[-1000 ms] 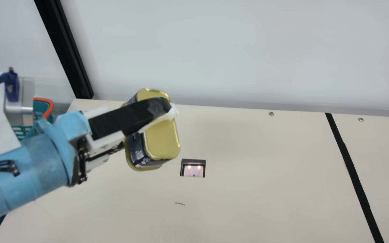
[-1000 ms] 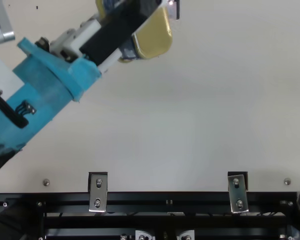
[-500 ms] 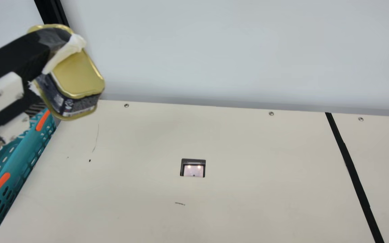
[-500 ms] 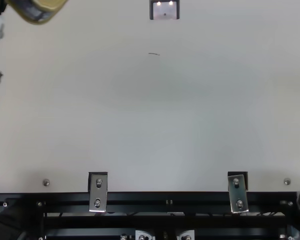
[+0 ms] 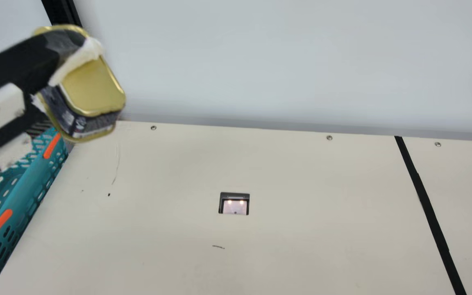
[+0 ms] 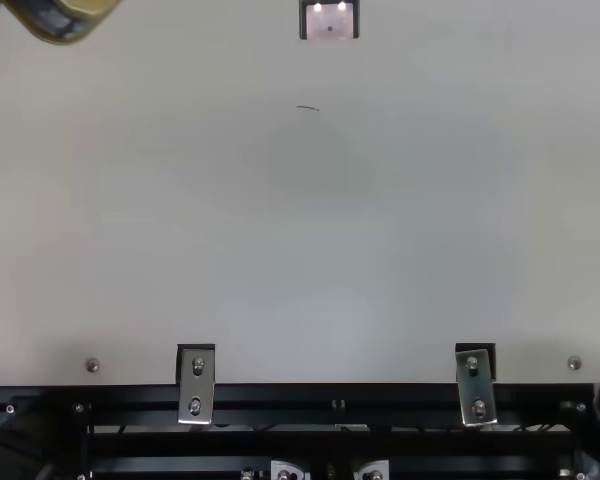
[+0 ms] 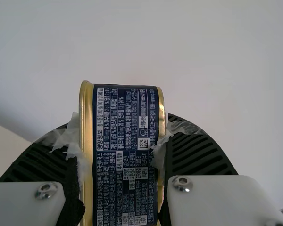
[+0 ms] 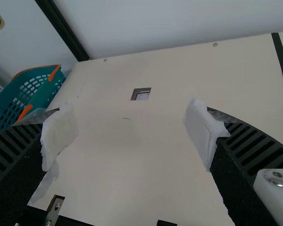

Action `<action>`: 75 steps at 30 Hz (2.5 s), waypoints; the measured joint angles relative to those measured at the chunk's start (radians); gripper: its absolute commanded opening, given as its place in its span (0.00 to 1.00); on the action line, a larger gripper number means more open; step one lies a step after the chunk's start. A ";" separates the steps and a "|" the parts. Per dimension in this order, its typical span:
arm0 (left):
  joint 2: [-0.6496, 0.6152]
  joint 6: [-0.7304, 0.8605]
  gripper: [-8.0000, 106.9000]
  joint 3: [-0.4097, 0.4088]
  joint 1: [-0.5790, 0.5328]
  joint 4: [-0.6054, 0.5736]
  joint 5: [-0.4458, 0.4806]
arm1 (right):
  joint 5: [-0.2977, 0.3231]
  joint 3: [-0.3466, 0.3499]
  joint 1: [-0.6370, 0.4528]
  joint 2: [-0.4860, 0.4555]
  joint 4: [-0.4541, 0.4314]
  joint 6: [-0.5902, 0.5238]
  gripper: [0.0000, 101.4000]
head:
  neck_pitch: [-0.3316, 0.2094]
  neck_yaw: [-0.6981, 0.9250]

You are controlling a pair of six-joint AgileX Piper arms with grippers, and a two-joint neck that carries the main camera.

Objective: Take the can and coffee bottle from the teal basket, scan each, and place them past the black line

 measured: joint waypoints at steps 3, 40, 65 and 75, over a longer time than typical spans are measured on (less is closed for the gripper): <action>-0.017 -0.029 0.16 -0.021 -0.030 0.032 -0.086 | 0.000 0.000 0.000 0.000 0.000 0.000 1.00 | 0.000 0.000; 0.077 -0.550 0.16 0.270 -0.380 0.743 -0.620 | 0.000 0.000 0.000 0.000 0.000 0.000 1.00 | 0.000 0.000; 0.581 -1.045 0.16 0.266 -0.303 1.391 -0.899 | 0.000 0.000 0.000 0.000 0.000 0.000 1.00 | 0.000 0.000; 0.805 -1.060 0.16 0.199 -0.258 1.568 -1.037 | 0.000 0.000 0.000 0.000 0.000 0.000 1.00 | 0.000 0.000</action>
